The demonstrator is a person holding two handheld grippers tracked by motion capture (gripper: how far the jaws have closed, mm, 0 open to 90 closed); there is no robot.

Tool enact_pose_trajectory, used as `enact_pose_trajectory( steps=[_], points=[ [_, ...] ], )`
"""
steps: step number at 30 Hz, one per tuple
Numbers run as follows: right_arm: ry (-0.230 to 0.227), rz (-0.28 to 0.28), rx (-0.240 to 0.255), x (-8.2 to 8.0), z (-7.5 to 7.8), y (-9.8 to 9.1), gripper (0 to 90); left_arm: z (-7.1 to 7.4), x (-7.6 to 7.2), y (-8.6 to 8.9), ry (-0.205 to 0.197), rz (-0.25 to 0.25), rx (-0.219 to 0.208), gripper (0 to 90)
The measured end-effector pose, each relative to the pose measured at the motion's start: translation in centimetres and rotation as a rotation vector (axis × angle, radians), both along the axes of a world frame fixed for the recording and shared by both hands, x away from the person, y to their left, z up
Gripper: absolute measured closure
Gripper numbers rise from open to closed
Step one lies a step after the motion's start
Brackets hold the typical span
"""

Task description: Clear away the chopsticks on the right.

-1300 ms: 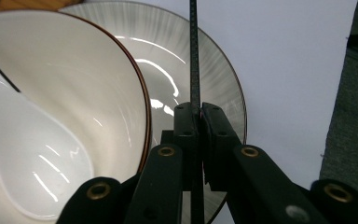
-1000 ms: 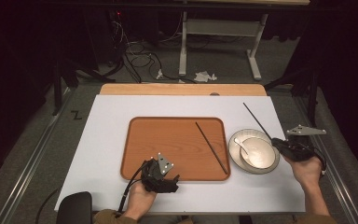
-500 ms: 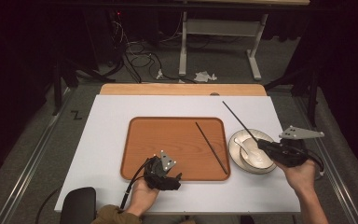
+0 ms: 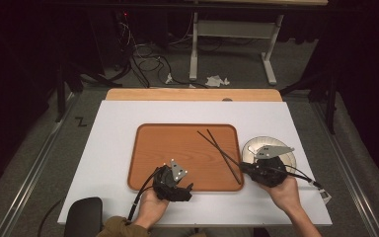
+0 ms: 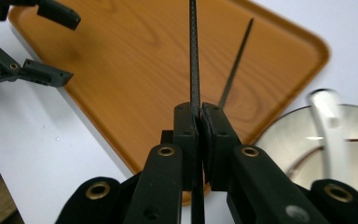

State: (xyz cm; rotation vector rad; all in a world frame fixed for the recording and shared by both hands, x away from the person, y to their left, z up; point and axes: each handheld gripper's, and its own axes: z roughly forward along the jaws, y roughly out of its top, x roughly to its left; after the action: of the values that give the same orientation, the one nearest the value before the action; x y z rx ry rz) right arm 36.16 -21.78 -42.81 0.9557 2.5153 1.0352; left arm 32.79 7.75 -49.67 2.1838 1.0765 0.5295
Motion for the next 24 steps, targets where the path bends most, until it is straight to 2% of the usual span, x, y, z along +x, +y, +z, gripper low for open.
enact_pose_trajectory(
  steps=[5,8,10,11,16,17,18,19,20,21,24],
  points=[
    [0.011,-0.011,-0.022,0.3,-1.2,1.7,86.4,0.0,0.1,0.1,-0.001,0.006,-0.003,16.5],
    [0.023,-0.013,-0.080,0.7,-2.4,2.9,86.4,-0.1,0.1,-0.1,0.002,0.001,0.006,16.5],
    [0.028,-0.018,-0.091,0.8,-2.9,3.3,86.3,-0.1,0.0,-0.1,0.002,-0.003,0.007,16.5],
    [0.039,-0.034,-0.118,1.2,-3.5,4.0,86.3,-0.1,0.0,-0.2,0.002,-0.007,0.013,16.5],
    [0.040,-0.068,-0.138,1.6,-4.1,4.9,86.2,-0.2,0.1,-0.1,0.001,0.001,0.008,16.5],
    [0.044,-0.076,-0.152,1.8,-4.6,5.3,86.1,-0.2,0.1,-0.2,0.004,-0.001,0.014,16.5],
    [0.044,-0.076,-0.152,1.8,-4.6,5.3,86.1,-0.2,0.1,-0.2,0.004,-0.001,0.014,16.5],
    [0.052,-0.077,-0.176,2.0,-5.2,5.6,86.1,-0.2,0.0,-0.2,0.004,-0.007,0.016,16.5],
    [0.052,-0.077,-0.176,2.0,-5.2,5.6,86.1,-0.2,0.0,-0.2,0.004,-0.007,0.016,16.5],
    [0.064,-0.076,-0.196,2.1,-5.8,5.9,85.9,-0.2,-0.1,-0.3,0.002,-0.009,0.016,16.5],
    [0.079,-0.074,-0.209,2.1,-6.2,6.1,85.8,-0.1,-0.1,-0.2,-0.002,-0.008,0.012,16.5]
  ],
)
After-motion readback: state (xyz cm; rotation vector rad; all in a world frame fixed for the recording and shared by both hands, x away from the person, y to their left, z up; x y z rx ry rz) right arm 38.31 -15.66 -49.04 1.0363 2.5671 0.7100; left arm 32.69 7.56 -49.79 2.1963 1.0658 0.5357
